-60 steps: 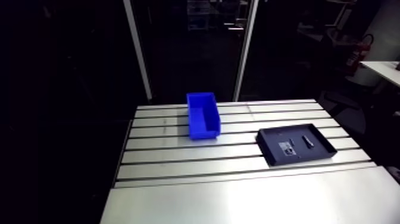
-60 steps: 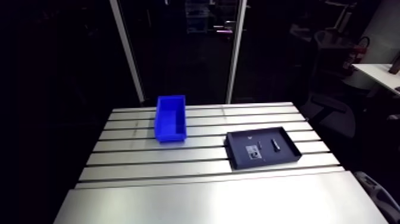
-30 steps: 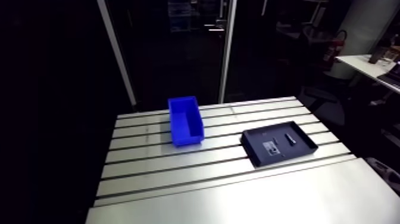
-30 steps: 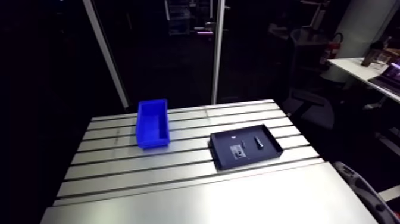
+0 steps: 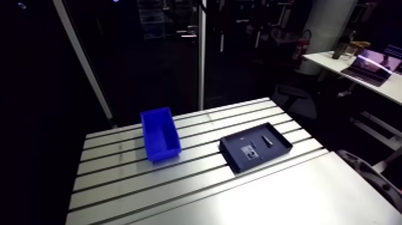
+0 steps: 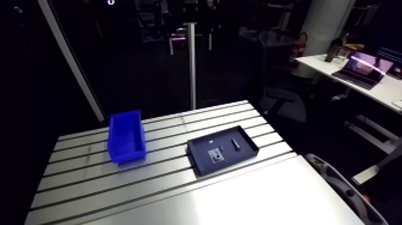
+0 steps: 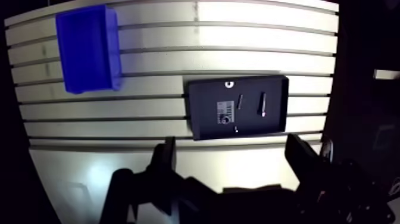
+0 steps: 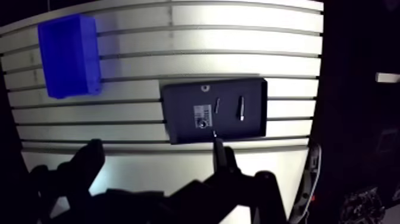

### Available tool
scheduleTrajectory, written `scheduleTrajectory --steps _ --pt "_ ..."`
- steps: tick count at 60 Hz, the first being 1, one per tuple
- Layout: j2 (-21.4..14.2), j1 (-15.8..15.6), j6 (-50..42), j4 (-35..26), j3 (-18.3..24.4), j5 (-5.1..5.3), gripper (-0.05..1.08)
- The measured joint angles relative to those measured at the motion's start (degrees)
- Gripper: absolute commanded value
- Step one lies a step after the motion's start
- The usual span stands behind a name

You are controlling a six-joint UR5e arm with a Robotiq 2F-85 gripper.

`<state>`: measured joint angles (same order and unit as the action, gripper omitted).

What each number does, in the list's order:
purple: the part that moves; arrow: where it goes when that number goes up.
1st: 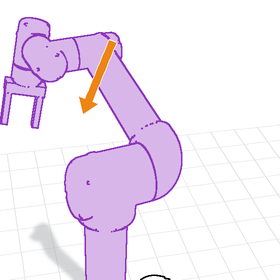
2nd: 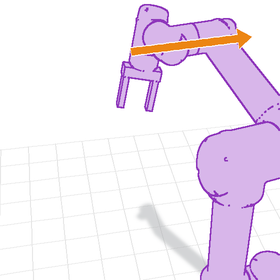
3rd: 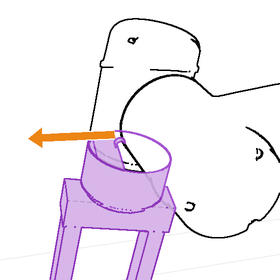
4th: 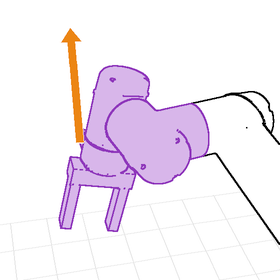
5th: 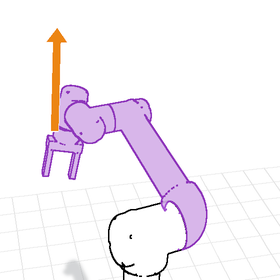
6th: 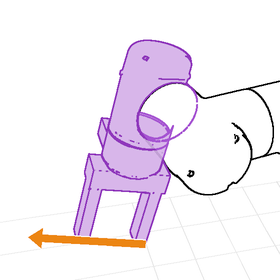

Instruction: Pick up the M10 bolt from the tray and put it into the blue bin.

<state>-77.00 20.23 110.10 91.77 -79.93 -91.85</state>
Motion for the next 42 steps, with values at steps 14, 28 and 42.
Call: scheduleTrajectory --steps 14,28,42 --pt "-0.19 3.25 3.84 3.49 -4.40 0.08 0.01" --pt "-0.19 5.96 7.18 8.94 -9.85 0.18 0.01" --pt "0.36 8.30 9.22 14.57 -14.57 0.37 0.01"
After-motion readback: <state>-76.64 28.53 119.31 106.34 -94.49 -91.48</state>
